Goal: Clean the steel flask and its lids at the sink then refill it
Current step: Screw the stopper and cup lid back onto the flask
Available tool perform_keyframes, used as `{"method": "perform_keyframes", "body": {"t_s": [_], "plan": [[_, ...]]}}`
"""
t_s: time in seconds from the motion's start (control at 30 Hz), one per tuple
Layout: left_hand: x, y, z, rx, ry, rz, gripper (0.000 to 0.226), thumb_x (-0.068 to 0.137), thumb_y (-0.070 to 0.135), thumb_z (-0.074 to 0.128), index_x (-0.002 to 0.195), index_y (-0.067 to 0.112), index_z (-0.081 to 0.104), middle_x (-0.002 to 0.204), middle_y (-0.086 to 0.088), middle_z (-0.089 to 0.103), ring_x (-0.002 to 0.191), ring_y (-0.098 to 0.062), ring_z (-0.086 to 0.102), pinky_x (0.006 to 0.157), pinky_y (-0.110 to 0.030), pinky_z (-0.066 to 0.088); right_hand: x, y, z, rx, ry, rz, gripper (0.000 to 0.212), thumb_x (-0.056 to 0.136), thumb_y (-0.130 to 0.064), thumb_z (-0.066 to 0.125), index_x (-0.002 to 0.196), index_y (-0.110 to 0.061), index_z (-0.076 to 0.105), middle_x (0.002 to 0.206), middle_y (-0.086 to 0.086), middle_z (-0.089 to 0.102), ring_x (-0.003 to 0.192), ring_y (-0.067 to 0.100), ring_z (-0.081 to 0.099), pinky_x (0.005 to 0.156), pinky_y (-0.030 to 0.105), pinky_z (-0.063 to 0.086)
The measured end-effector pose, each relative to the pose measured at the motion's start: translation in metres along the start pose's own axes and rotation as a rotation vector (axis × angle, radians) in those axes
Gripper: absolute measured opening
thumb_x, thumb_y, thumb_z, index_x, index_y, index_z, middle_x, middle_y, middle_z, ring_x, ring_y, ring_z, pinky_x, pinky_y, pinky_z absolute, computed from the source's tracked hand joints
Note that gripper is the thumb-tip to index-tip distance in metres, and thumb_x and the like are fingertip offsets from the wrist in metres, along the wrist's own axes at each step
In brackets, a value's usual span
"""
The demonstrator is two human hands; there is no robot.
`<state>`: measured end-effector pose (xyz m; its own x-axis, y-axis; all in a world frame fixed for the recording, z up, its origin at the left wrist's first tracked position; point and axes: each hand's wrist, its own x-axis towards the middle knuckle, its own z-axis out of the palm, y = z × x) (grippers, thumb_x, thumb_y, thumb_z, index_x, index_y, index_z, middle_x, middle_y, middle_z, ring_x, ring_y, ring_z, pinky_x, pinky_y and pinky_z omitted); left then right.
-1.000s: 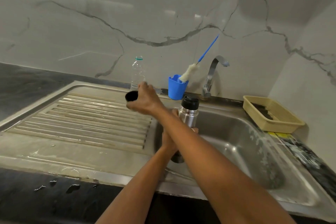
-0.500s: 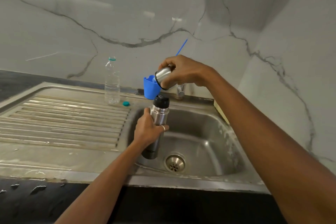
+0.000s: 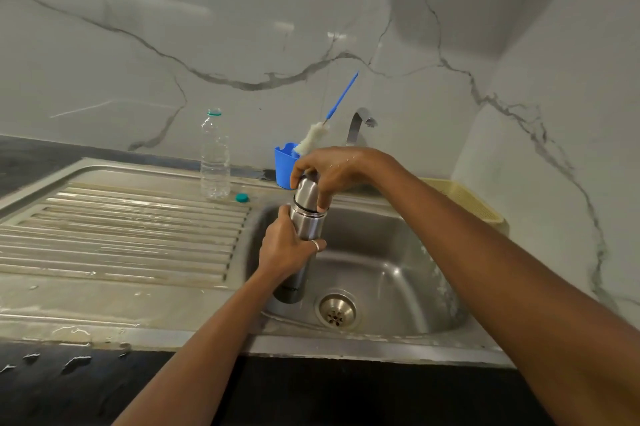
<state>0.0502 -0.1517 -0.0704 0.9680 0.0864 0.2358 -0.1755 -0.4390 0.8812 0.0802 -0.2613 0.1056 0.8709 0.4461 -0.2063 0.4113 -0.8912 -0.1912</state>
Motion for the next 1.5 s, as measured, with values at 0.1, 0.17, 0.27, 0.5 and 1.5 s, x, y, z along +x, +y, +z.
{"method": "perform_keyframes", "body": {"t_s": [0.1,0.17,0.27,0.5,1.5], "plan": [[0.000,0.000,0.001,0.001,-0.004,0.012,0.068,0.066,0.028,0.092,0.115,0.026,0.044,0.105,0.003,0.064,0.092,-0.019,0.066,0.087,-0.046,0.058,0.002,0.001,0.005,0.019,-0.011,0.007,0.047,0.078,-0.011,0.084,0.112,-0.035,0.062,0.105,-0.006,0.055,0.089,0.012,0.060,0.063,0.020,0.049],[0.000,-0.002,0.001,0.003,-0.008,0.017,0.067,0.067,0.027,0.091,0.113,0.027,0.043,0.105,0.004,0.064,0.091,-0.019,0.065,0.086,-0.044,0.057,0.003,0.000,0.007,0.027,0.004,0.037,0.043,0.078,-0.021,0.086,0.112,-0.034,0.064,0.110,-0.003,0.056,0.091,0.019,0.066,0.062,0.023,0.057],[0.000,-0.002,0.001,-0.009,-0.020,0.028,0.073,0.068,0.026,0.091,0.122,0.027,0.043,0.109,0.003,0.065,0.094,-0.018,0.065,0.086,-0.041,0.056,0.003,-0.002,0.009,-0.081,0.058,0.124,0.043,0.079,-0.051,0.080,0.113,-0.028,0.067,0.107,-0.002,0.059,0.076,0.021,0.075,0.067,0.029,0.062],[0.000,-0.002,0.001,-0.016,-0.025,0.034,0.077,0.065,0.030,0.091,0.125,0.030,0.042,0.106,0.007,0.064,0.095,-0.018,0.066,0.089,-0.047,0.057,0.002,-0.004,0.004,0.038,-0.023,0.137,0.056,0.082,-0.048,0.081,0.128,-0.027,0.059,0.120,0.002,0.054,0.096,0.026,0.069,0.070,0.035,0.065],[0.002,-0.006,0.003,0.007,-0.019,0.059,0.068,0.064,0.030,0.091,0.114,0.029,0.045,0.102,0.008,0.064,0.091,-0.017,0.066,0.086,-0.047,0.058,-0.008,0.000,0.008,-0.086,0.116,0.180,0.054,0.091,-0.067,0.059,0.088,-0.013,0.064,0.071,0.002,0.072,0.055,0.013,0.071,0.067,0.028,0.058]]}}
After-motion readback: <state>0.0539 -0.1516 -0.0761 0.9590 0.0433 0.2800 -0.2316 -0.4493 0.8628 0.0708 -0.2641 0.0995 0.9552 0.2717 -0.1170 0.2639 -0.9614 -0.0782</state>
